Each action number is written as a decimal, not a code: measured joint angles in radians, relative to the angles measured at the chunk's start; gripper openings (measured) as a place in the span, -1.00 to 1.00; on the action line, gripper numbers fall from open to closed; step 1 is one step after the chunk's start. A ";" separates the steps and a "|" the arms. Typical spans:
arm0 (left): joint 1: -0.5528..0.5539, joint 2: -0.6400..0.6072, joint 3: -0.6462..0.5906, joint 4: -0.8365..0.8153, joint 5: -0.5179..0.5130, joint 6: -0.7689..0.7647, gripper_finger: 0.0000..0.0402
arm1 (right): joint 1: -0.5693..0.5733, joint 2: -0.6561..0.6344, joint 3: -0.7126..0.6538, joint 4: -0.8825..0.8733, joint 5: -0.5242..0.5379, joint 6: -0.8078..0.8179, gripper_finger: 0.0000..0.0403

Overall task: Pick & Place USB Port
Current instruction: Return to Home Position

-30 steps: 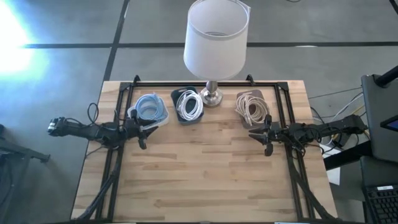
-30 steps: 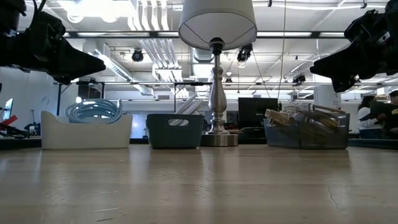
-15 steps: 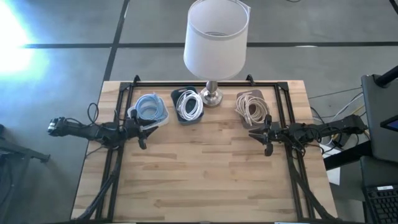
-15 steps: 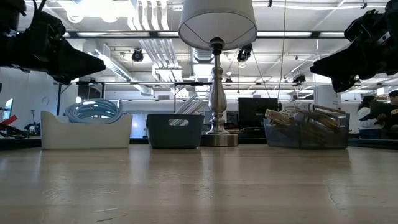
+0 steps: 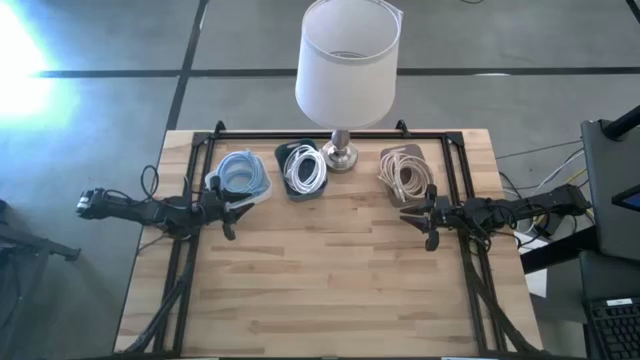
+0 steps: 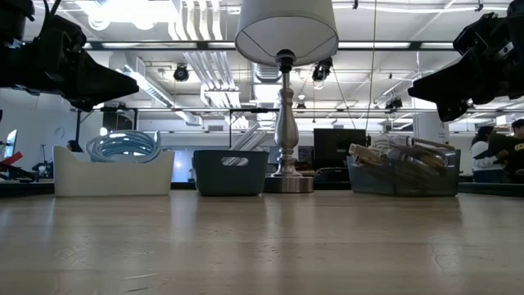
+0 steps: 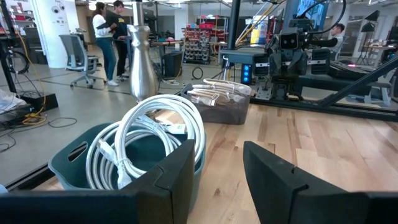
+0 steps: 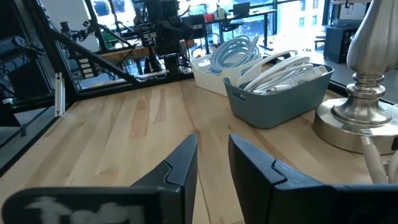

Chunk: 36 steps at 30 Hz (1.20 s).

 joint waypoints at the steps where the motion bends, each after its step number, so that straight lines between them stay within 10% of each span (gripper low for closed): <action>1: 0.000 0.000 0.000 0.000 0.000 0.000 -0.29 | 0.000 0.000 0.000 0.000 0.000 0.000 -0.56; 36: 0.000 0.000 0.000 0.000 0.000 0.000 -0.29 | 0.000 0.000 0.000 0.000 0.000 0.000 -0.60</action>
